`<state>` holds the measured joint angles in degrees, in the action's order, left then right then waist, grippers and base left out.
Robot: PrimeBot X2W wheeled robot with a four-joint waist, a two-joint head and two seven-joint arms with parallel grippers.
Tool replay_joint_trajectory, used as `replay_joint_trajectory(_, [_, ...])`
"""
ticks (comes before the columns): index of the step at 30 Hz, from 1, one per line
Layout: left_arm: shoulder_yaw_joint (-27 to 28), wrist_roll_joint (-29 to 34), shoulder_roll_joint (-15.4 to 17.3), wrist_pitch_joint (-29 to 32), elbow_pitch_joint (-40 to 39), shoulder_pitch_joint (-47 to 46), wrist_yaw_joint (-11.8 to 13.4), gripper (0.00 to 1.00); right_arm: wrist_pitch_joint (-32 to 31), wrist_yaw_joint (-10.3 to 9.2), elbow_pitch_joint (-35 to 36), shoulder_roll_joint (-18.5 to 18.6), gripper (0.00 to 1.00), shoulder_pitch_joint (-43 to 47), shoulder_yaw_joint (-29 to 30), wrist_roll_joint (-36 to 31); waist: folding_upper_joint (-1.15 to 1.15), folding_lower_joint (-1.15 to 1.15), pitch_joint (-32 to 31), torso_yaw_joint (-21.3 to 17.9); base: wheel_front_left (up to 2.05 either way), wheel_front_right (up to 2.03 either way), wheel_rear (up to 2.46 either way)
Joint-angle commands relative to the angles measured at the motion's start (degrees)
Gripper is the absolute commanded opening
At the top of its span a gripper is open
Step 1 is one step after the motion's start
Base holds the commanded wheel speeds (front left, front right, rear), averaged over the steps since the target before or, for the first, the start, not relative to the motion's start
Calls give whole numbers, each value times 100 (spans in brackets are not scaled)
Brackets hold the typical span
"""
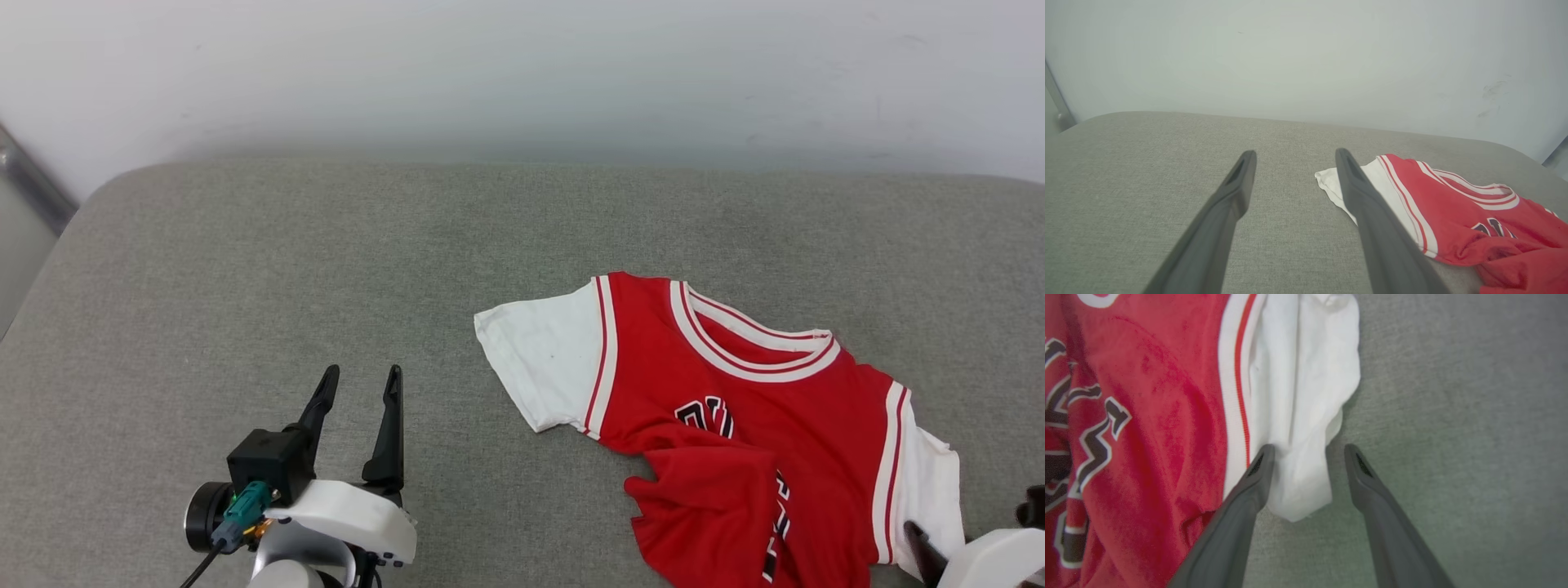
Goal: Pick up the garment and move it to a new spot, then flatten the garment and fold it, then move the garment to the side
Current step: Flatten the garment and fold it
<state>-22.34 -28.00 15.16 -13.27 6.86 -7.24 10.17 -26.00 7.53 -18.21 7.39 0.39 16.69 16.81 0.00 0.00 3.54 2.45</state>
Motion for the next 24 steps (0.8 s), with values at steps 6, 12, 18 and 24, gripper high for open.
replay_joint_trajectory(6, [33, -34, 112, 64, -49, 110, 55, 100, 1336, -6, 627, -94, 100, -48, 160, -448, 0, 0, -161, -51, 0, 0, 0])
replay_joint_trajectory(12, [62, -89, 172, 136, -38, 281, 137, 100, 2033, -7, 1342, -120, 100, 162, -298, -599, 0, 0, -409, -80, 0, 0, 0])
replay_joint_trajectory(18, [134, -136, 272, 234, -76, 393, 223, 100, 2318, -6, 2043, -213, 100, 406, -734, -621, 0, 0, -507, -124, 0, 0, 0])
replay_joint_trajectory(24, [191, -175, 450, 548, -119, 236, 285, 100, 2328, -6, 2612, -355, 100, 624, -1122, -682, 0, 0, -462, -319, 0, 0, 0])
